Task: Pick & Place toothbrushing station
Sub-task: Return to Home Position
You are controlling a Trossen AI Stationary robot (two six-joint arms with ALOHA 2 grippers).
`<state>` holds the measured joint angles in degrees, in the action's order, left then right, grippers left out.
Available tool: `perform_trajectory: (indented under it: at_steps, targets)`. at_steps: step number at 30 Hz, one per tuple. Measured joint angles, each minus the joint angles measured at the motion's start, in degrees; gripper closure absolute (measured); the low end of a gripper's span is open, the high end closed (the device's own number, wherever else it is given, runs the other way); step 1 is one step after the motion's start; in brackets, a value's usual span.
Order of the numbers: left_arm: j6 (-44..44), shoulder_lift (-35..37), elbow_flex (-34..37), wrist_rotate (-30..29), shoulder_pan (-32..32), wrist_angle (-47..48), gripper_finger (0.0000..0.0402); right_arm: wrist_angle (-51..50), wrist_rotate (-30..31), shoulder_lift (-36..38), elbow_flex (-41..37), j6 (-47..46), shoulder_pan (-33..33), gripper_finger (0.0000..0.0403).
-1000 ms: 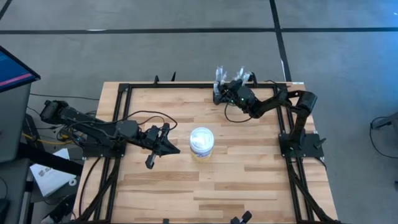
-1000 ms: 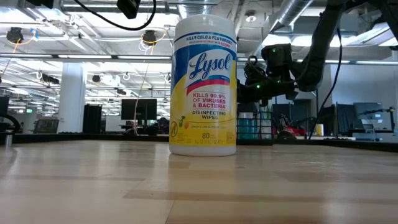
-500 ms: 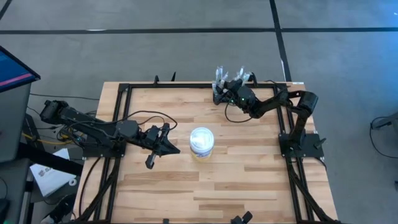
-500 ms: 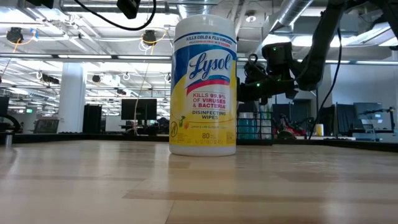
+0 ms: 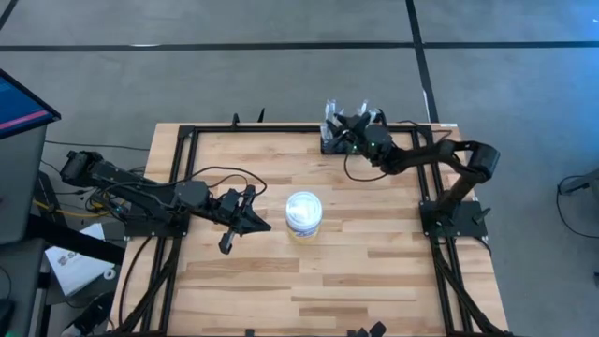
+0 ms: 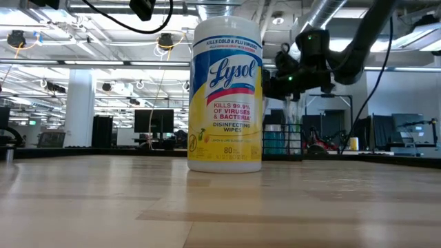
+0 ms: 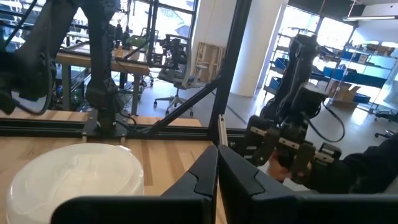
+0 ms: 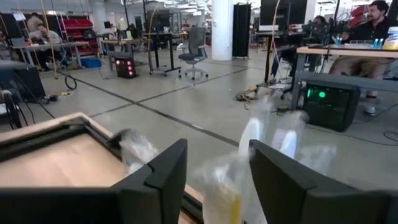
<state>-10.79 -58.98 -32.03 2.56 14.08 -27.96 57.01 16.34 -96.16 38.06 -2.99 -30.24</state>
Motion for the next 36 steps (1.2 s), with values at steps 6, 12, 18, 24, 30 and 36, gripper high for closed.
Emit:
perform_trajectory:
  at_steps: [6, 12, 18, 24, 30, 36]
  targets:
    - [0.0, 0.0, 0.0, 0.0, 0.0, 0.0, 0.0396, -3.4, 0.0, 5.7, 0.0, 0.3, 1.6, 0.0246]
    - [0.0, 0.0, 0.0, 0.0, 0.0, 0.0, 0.0396, -9.6, 0.0, 13.3, 0.0, 0.6, 4.8, 0.0244]
    - [5.6, 0.0, 0.0, 0.0, 0.0, 0.0, 0.0396, -20.4, -0.2, 22.3, 0.0, 0.5, 10.9, 0.0244]
    - [6.4, 0.0, 0.0, 0.0, 0.0, 0.1, 0.0396, -29.3, -5.7, 29.9, 0.0, 0.4, 19.0, 0.0251]
    - [6.5, 0.0, 0.0, 0.0, 0.0, 0.1, 0.0396, -35.0, -6.0, 35.0, 0.0, 1.1, 26.4, 0.0262]
    - [6.5, 0.0, 0.0, 0.0, 0.0, 0.0, 0.0396, -38.5, -5.9, 36.5, 0.0, 1.3, 32.9, 0.0276]
